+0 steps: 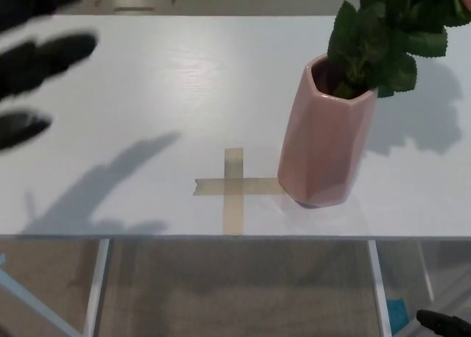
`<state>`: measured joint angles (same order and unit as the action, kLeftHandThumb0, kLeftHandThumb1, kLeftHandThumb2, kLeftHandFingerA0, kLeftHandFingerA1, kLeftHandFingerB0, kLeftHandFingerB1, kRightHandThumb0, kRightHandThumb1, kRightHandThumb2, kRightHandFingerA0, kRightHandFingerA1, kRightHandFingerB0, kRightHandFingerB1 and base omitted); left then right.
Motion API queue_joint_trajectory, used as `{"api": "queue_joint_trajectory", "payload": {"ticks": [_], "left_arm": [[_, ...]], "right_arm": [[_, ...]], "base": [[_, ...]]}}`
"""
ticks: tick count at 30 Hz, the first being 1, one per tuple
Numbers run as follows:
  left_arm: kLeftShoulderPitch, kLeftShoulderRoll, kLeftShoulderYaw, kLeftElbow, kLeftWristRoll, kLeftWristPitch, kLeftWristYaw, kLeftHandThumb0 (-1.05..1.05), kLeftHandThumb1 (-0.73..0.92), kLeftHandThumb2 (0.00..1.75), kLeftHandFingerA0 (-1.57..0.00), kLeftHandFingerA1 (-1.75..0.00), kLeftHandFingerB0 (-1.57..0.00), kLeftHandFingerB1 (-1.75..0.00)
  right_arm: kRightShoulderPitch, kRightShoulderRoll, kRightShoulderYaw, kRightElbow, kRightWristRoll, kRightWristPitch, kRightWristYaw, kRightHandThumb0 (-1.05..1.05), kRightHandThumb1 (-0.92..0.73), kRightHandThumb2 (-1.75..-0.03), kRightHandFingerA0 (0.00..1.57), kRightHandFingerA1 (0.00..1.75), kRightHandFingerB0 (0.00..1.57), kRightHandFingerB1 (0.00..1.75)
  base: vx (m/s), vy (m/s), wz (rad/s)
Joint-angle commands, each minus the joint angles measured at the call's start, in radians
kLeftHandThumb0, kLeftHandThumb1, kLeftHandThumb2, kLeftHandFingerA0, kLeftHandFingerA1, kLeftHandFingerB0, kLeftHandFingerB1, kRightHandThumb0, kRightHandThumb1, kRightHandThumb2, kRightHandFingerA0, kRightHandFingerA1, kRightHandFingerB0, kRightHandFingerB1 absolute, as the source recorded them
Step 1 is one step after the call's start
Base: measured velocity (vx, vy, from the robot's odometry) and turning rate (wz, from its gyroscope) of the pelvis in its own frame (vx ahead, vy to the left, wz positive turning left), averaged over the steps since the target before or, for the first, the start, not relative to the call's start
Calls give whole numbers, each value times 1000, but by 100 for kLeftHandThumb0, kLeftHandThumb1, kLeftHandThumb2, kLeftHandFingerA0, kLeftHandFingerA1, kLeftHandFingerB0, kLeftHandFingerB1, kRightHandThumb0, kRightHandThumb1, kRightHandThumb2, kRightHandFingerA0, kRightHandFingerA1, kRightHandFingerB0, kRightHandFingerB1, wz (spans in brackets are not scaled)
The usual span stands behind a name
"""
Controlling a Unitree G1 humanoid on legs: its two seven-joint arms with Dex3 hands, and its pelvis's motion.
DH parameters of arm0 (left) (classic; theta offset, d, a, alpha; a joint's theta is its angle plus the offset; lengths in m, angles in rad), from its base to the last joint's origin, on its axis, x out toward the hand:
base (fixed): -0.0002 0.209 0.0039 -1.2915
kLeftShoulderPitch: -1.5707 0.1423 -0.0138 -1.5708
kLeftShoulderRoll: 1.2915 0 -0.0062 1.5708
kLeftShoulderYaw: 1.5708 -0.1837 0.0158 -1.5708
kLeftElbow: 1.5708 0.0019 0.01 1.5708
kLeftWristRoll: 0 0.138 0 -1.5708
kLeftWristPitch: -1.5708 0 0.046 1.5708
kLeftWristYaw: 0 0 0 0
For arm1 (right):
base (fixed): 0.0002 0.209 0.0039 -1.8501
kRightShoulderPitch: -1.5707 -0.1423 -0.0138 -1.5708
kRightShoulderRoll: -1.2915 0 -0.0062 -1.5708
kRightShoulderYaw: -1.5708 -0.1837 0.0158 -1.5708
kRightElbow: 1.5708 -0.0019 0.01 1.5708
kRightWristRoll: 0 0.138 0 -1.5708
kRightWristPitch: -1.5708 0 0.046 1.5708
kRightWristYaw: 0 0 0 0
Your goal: Use the left hand to pick up the rose and then lift and insert it into the pink vase.
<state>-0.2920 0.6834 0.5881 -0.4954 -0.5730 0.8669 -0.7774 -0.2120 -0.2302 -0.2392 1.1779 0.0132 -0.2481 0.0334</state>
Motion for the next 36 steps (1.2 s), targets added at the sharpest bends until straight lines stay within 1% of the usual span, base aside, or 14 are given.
{"api": "queue_joint_trajectory", "payload": {"ticks": [1,4,5,11,12,16,17,19,23,29,30,34,35,36], "left_arm": [[428,-55,225,-138,-51,-167,-209,-62,40,69,-7,-32,-12,-34],[478,-61,237,-129,-50,-197,-220,-58,37,70,-5,-35,-11,-34],[610,-107,266,-27,9,-310,-295,-32,22,83,-1,-49,0,-46],[736,-135,253,105,45,-422,-324,-33,25,85,-1,-50,0,-46],[767,-159,232,191,88,-479,-304,-65,42,72,-6,-29,-11,-36],[804,-177,204,289,123,-554,-275,-63,42,73,-7,-26,-11,-33],[806,-178,195,318,133,-577,-266,-28,57,59,0,-15,0,-20],[811,-188,174,406,174,-637,-231,-55,53,56,-3,-26,-11,-26],[813,-193,96,659,314,-784,-97,-42,49,57,-4,-23,-12,-26],[765,-172,36,872,356,-839,-14,-42,48,57,-8,-24,-15,-28],[744,-182,20,922,369,-814,42,-25,39,90,-1,-50,0,-46],[718,-185,-1,977,364,-809,97,-25,39,90,-1,-50,0,-46],[660,-199,-9,1055,361,-760,169,-36,45,60,-19,-36,-20,-32],[622,-206,-17,1114,360,-744,212,-33,47,61,-23,-37,-22,-33]], "right_arm": [[28,-1,2,16,6,-8,-13,-19,-62,-58,59,50,56,48],[28,-1,2,15,6,-9,-14,-19,-62,-58,59,50,56,48],[25,2,4,17,4,-8,-18,-19,-62,-58,59,50,57,48],[31,2,4,16,3,-15,-21,-19,-62,-58,59,50,56,48],[31,2,3,17,3,-17,-26,-19,-62,-58,59,50,55,47],[32,4,4,20,2,-20,-32,-20,-62,-58,60,50,55,47],[32,4,3,21,2,-21,-32,-23,-63,-58,59,49,52,45],[31,6,3,24,3,-25,-33,-21,-62,-58,59,50,52,46],[39,15,-1,23,6,-35,-42,-23,-63,-58,59,51,52,46],[46,15,-1,21,6,-36,-38,-23,-63,-58,59,51,52,46],[46,16,-1,20,7,-33,-36,-23,-63,-58,59,51,52,46],[44,16,-1,20,7,-31,-36,-23,-63,-58,59,51,52,46],[45,17,0,23,7,-30,-33,-23,-63,-58,59,51,52,46],[46,17,2,24,5,-30,-31,-23,-63,-58,59,51,52,46]], "base": [[0,0,0],[0,0,0],[0,0,0],[0,0,0],[0,0,0],[0,0,0],[0,0,0],[0,0,0],[0,0,0],[0,0,0],[0,0,0],[0,0,0],[0,0,0],[0,0,0]]}}
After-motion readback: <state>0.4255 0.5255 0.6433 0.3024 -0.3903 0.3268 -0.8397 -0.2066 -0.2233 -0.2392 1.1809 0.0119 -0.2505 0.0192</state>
